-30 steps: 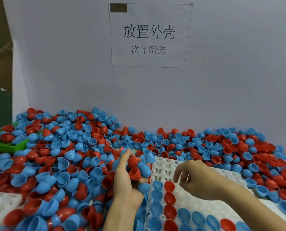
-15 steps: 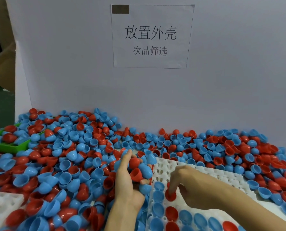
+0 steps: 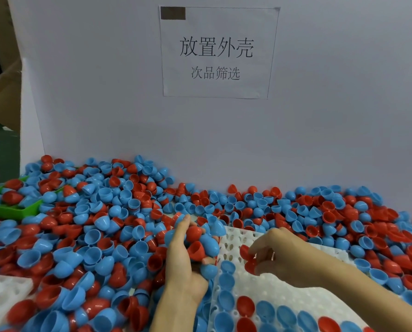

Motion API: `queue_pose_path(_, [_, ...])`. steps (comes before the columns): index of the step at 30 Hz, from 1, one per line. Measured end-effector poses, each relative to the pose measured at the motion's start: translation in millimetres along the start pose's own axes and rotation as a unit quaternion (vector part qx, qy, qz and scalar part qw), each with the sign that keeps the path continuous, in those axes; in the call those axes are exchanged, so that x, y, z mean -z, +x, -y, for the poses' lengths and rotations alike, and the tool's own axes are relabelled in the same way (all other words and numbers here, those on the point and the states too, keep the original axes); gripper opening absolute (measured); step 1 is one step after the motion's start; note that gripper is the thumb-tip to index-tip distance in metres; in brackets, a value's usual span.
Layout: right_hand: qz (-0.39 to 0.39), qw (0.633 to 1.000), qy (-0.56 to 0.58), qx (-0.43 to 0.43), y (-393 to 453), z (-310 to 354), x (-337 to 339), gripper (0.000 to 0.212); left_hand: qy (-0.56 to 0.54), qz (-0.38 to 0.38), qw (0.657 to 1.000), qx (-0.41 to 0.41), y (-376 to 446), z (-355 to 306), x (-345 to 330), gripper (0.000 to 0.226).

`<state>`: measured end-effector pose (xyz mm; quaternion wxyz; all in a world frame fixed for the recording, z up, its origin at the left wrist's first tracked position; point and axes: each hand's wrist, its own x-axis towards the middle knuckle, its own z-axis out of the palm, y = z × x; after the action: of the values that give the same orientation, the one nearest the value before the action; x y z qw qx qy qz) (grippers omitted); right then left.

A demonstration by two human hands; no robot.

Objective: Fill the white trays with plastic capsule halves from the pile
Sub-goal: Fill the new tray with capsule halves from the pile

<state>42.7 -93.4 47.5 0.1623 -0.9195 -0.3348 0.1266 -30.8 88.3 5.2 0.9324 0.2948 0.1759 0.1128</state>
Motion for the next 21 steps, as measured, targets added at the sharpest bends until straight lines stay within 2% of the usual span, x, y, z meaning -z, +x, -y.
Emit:
queue_pose_path(7, [0.048, 0.997, 0.052, -0.034, 8.0, 12.4, 2.6, 0.029, -0.004, 0.007, 1.0, -0.006, 0.2, 1.1, -0.7, 0.03])
queue_pose_path(13, [0.108, 0.991, 0.016, -0.08, 15.0, 15.4, 1.7, 0.022, -0.002, 0.006, 1.0, -0.013, 0.8, 0.9, 0.0, 0.033])
queue_pose_path(18, [0.087, 0.993, -0.025, -0.08, 16.1, 14.5, -11.0, 0.022, 0.002, 0.014, 1.0, -0.025, -0.2, -0.1, -0.5, 0.043])
queue_pose_path(21, [0.064, 0.995, -0.062, -0.053, 13.9, 14.5, -11.5, 0.019, 0.004, 0.01, 1.0, -0.016, 0.3, -0.1, -0.8, 0.036])
